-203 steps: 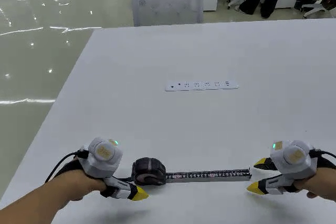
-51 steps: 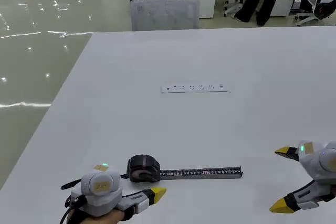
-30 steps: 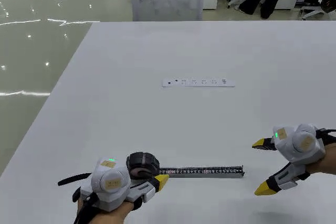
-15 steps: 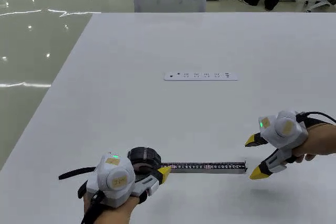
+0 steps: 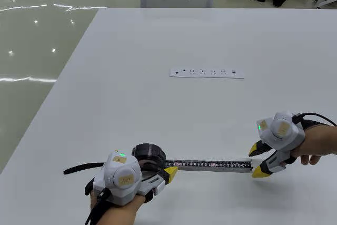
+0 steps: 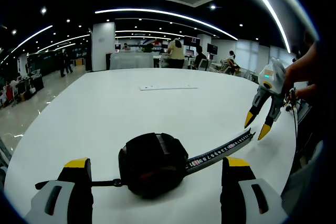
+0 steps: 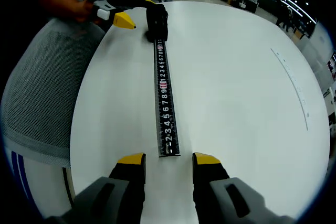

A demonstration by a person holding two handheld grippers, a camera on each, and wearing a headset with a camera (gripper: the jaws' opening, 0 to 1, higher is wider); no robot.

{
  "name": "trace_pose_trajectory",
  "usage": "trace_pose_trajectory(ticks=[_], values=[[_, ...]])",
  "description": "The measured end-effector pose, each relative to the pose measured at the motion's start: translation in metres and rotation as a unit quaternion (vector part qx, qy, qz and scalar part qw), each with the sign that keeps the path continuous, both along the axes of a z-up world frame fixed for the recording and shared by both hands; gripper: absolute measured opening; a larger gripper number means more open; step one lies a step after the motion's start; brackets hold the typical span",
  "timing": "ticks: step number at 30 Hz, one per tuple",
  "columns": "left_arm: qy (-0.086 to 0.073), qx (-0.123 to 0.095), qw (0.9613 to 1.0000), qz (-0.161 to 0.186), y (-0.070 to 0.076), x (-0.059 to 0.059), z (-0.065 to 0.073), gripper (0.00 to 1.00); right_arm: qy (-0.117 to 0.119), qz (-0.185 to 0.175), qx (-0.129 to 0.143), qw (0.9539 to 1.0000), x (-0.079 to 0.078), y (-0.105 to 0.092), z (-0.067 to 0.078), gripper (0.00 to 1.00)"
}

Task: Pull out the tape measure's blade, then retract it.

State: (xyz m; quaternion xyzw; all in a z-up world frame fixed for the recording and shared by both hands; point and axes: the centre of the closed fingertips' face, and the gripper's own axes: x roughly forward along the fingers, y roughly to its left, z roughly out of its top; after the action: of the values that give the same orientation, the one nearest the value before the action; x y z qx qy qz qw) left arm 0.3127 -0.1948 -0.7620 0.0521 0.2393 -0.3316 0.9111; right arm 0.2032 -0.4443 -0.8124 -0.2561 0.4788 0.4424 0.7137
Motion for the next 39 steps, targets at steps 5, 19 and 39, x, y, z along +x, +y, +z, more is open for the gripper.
trace_pose_trajectory(ticks=[5, 19, 39], values=[[0.001, -0.001, 1.0, 0.005, 0.002, 0.001, 0.0, 1.0, -0.003, -0.001, 0.002, 1.0, 0.001, 0.003, -0.001, 0.3], [0.005, 0.001, 1.0, 0.006, 0.003, -0.001, -0.001, 1.0, -0.004, 0.006, -0.004, 1.0, 0.003, 0.005, -0.008, 0.15], [0.041, -0.005, 0.9991, 0.002, -0.012, -0.001, -0.017, 0.92, -0.002, -0.038, -0.018, 0.9991, 0.005, 0.005, -0.009, 0.14]])
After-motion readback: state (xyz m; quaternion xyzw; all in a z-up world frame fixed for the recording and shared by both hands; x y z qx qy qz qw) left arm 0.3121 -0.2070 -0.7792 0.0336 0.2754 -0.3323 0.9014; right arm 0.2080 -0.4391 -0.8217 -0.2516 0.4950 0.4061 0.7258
